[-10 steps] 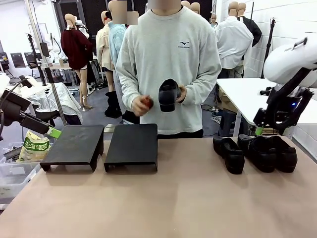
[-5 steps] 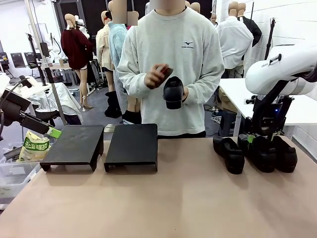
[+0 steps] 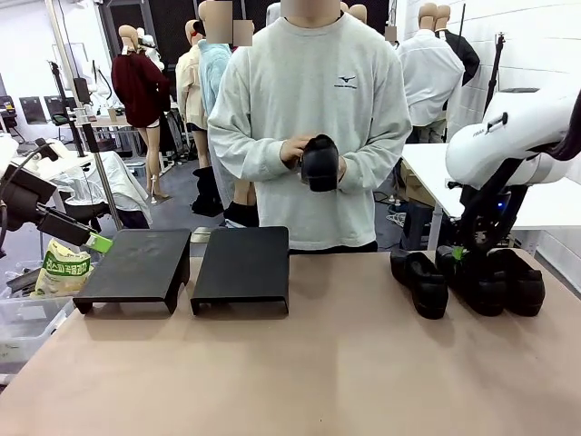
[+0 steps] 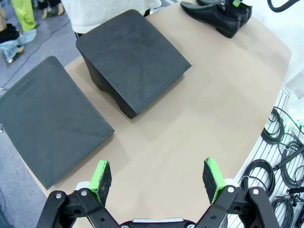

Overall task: Organize the shoes by placing them on the stand.
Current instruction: Pick up one Shoe and place it in the middle of the table.

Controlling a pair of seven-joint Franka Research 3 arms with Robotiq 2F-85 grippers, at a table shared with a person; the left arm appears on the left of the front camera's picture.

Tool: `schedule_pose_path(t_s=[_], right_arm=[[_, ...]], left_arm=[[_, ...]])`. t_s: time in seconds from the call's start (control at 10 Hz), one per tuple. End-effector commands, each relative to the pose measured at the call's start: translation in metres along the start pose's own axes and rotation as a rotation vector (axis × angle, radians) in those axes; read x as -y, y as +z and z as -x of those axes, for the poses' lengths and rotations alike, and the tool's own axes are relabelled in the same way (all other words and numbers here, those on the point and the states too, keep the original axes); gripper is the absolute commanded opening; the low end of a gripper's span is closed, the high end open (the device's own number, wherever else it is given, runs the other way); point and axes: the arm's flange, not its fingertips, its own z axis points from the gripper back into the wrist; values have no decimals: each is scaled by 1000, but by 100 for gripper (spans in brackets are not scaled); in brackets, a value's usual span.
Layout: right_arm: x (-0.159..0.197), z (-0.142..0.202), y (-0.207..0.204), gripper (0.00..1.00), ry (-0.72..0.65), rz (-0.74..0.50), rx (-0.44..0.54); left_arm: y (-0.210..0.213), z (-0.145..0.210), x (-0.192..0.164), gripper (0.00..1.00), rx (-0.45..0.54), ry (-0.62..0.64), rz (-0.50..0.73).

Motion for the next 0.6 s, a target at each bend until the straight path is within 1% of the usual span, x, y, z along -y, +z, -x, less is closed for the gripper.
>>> schedule_pose_path(t_s=[0.0,0.5], right_arm=[[2,-12,-21,67,-18,40,4],[9,-13,-52,67,-57,37,-51]], left_arm=[[0,2,-3,100,9,-14,17],[0,2,-3,100,9,-14,17]])
